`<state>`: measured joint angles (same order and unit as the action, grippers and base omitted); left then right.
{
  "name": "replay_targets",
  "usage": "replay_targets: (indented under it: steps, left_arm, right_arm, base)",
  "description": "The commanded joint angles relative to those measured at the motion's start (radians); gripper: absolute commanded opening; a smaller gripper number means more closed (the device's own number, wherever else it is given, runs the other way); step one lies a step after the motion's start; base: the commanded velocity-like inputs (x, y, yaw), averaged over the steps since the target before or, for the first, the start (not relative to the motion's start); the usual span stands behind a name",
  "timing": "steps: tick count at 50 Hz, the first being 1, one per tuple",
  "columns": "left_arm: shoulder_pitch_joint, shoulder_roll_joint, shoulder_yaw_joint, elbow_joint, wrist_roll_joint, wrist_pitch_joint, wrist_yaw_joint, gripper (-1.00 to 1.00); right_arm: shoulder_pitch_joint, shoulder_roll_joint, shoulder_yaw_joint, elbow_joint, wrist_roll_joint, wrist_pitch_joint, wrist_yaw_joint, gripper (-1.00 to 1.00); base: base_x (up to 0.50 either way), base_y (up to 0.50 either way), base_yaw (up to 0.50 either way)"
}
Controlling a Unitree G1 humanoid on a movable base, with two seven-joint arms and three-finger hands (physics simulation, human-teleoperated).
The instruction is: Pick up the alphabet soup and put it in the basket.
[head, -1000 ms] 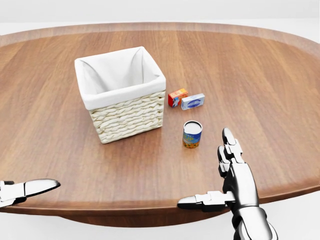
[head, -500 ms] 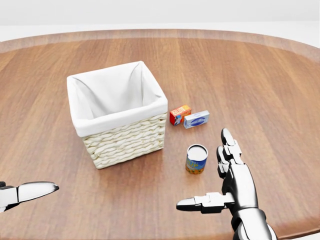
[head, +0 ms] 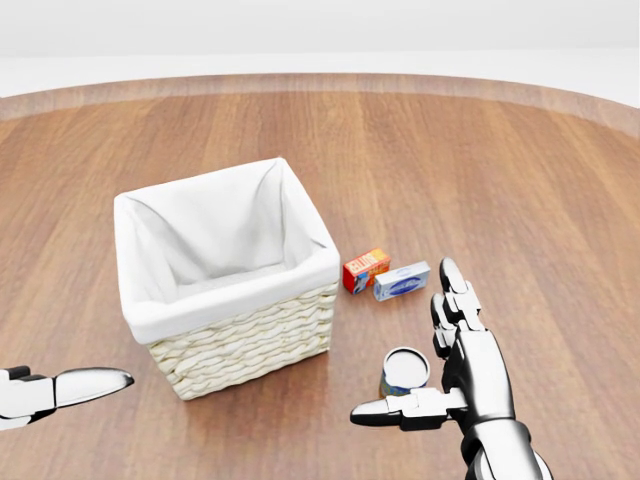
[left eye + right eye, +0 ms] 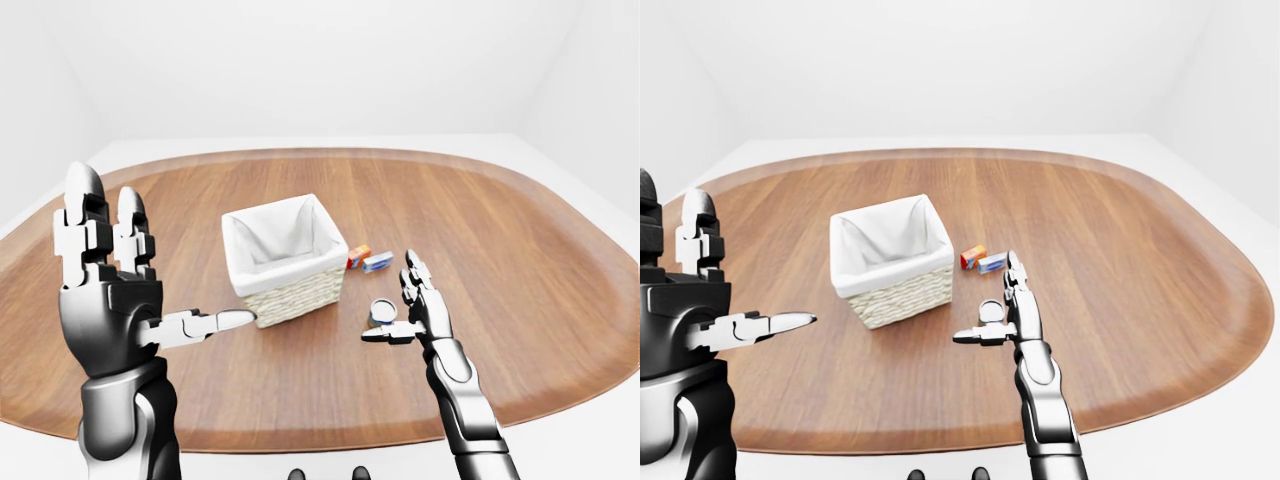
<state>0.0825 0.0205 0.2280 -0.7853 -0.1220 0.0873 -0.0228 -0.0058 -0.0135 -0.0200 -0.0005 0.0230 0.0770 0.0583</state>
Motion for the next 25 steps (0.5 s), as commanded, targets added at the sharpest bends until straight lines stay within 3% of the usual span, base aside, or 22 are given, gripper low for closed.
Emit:
replay_targets:
  steps: [1, 18, 21, 23, 25]
  left_arm:
    - [0.005, -0.004, -0.004, -0.005, 0.003, 0.000, -0.003, 1.00]
    - [0.000, -0.003, -0.013, -0.022, 0.005, 0.000, 0.004, 1.00]
    - [0.002, -0.004, -0.014, -0.026, 0.006, 0.000, 0.003, 1.00]
    - [0.008, -0.006, -0.019, -0.014, 0.012, 0.000, 0.000, 1.00]
    - [0.009, -0.006, -0.017, -0.014, 0.012, 0.000, -0.001, 1.00]
  right_arm:
    - [0.002, 0.001, 0.001, -0.003, 0.000, 0.001, 0.001, 1.00]
    - [0.001, 0.001, 0.003, 0.000, 0.002, -0.003, 0.010, 1.00]
    - [-0.002, 0.001, 0.003, 0.010, -0.001, -0.009, 0.007, 1.00]
    - [-0.012, 0.002, -0.006, 0.034, -0.006, -0.044, -0.013, 1.00]
    - [-0.016, 0.000, -0.007, 0.043, -0.004, -0.046, -0.012, 1.00]
  base:
    - [0.31, 0.00, 0.00]
    - [0.31, 0.00, 0.00]
    - [0.31, 0.00, 0.00]
    - [0.00, 0.00, 0.00]
    - [0.00, 0.00, 0.00]
